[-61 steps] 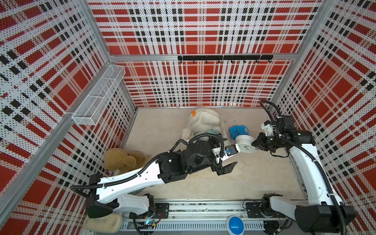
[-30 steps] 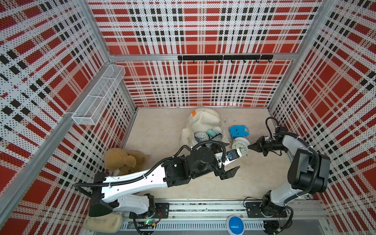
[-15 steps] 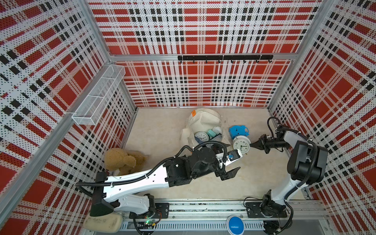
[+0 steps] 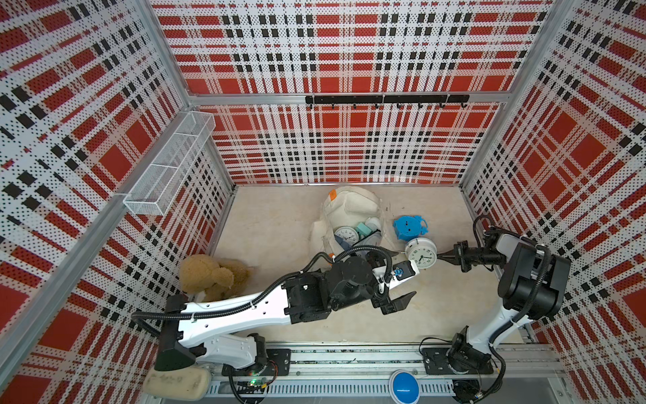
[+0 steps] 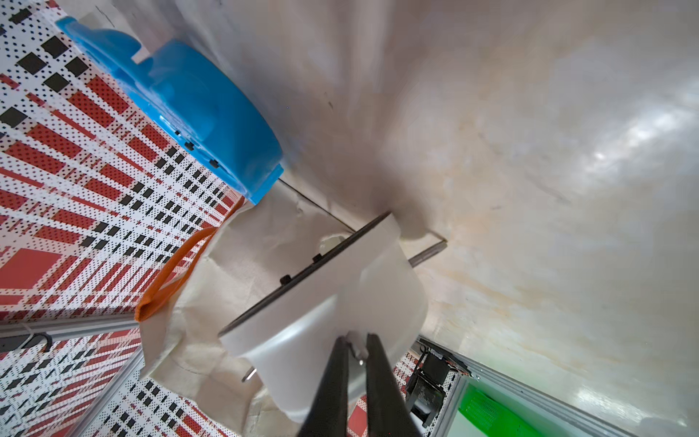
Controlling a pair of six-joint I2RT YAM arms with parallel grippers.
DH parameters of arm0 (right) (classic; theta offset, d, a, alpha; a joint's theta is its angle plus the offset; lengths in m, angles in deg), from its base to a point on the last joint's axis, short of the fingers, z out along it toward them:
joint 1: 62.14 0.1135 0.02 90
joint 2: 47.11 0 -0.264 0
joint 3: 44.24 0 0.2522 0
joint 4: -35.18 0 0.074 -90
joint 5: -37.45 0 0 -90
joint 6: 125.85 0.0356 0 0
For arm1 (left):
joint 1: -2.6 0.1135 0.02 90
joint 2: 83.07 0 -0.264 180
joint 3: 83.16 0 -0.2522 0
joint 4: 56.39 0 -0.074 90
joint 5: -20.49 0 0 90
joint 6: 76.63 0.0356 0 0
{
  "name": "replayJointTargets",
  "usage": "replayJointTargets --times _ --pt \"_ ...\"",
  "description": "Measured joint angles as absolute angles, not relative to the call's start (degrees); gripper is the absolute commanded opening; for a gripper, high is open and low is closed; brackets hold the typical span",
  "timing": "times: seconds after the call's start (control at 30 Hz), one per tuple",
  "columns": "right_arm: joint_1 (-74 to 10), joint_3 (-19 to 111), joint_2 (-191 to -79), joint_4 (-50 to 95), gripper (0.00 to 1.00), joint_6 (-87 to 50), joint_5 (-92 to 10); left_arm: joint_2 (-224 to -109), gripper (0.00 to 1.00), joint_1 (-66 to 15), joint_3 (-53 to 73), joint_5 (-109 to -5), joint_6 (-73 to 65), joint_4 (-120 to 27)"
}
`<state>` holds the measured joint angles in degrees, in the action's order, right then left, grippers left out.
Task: Take the alarm clock out of the canvas bag
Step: Place the alarm at the center of the board.
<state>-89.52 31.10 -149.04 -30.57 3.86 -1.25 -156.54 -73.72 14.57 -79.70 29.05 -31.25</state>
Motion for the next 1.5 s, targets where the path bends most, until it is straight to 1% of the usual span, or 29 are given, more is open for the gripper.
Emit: replayJointTargets --times 0.13,0.27,0.33,0.53,0.63,0.73,0.8,0.93,1.0,1.1,1.2,1.37,1.47,1.5 --pt "-89.9 31.1 -148.9 -30.2 0.17 5.5 -2.2 -156.5 0.99 -74.7 14.6 -80.4 29.1 -30.9" --pt "-90.1 31.1 -148.7 -30.1 0.3 6.3 -3.2 -156.6 0.99 -75.3 14.5 -80.7 29.2 -30.5" --pt "-90.2 31.2 -148.3 -30.4 0.38 6.5 -4.0 -156.6 0.99 -75.5 14.3 -80.8 29.3 -30.3" --pt "-90.2 34.6 -146.5 -33.6 0.47 4.4 -7.4 -156.6 0.99 -75.9 14.1 -81.4 29.3 -30.2" --pt "-90.2 36.6 -144.2 -34.9 0.53 2.2 -9.0 -156.6 0.99 -76.1 14.1 -81.7 29.3 -30.2" --pt "-90.0 38.7 -140.3 -36.0 0.57 -2.4 -9.9 -156.6 0.99 -76.3 14.1 -82.0 29.3 -30.2" --pt "-88.8 41.3 -137.4 -37.7 0.62 -6.4 -12.0 -156.6 0.99 -76.3 14.1 -82.6 29.1 -30.2" --pt "-81.5 43.7 -131.0 -38.0 0.67 -11.6 -16.5 -156.3 0.99 -76.3 14.1 -84.8 27.9 -30.2" --pt "-77.6 43.4 -128.2 -38.7 0.72 -12.8 -17.9 -155.4 1.0 -75.7 14.2 -85.8 26.6 -30.2" --pt "-74.7 42.1 -125.1 -40.2 0.78 -13.9 -20.6 -153.1 0.99 -74.3 14.3 -87.3 23.8 -30.6" --pt "-70.8 41.0 -123.6 -43.0 0.83 -14.7 -24.8 -149.5 0.99 -71.5 15.4 -88.9 20.2 -31.3" --pt "-59.8 39.5 -122.8 -49.0 0.87 -15.0 -30.8 -143.0 0.99 -67.9 19.9 -91.9 15.2 -32.4" --pt "-54.9 36.5 -122.4 -52.8 0.93 -14.1 -34.9 -140.5 0.99 -67.1 21.8 -92.9 13.6 -32.3" --pt "-53.9 35.2 -122.0 -53.7 0.98 -13.7 -36.0 -139.9 0.99 -66.9 22.2 -93.4 13.2 -32.2"
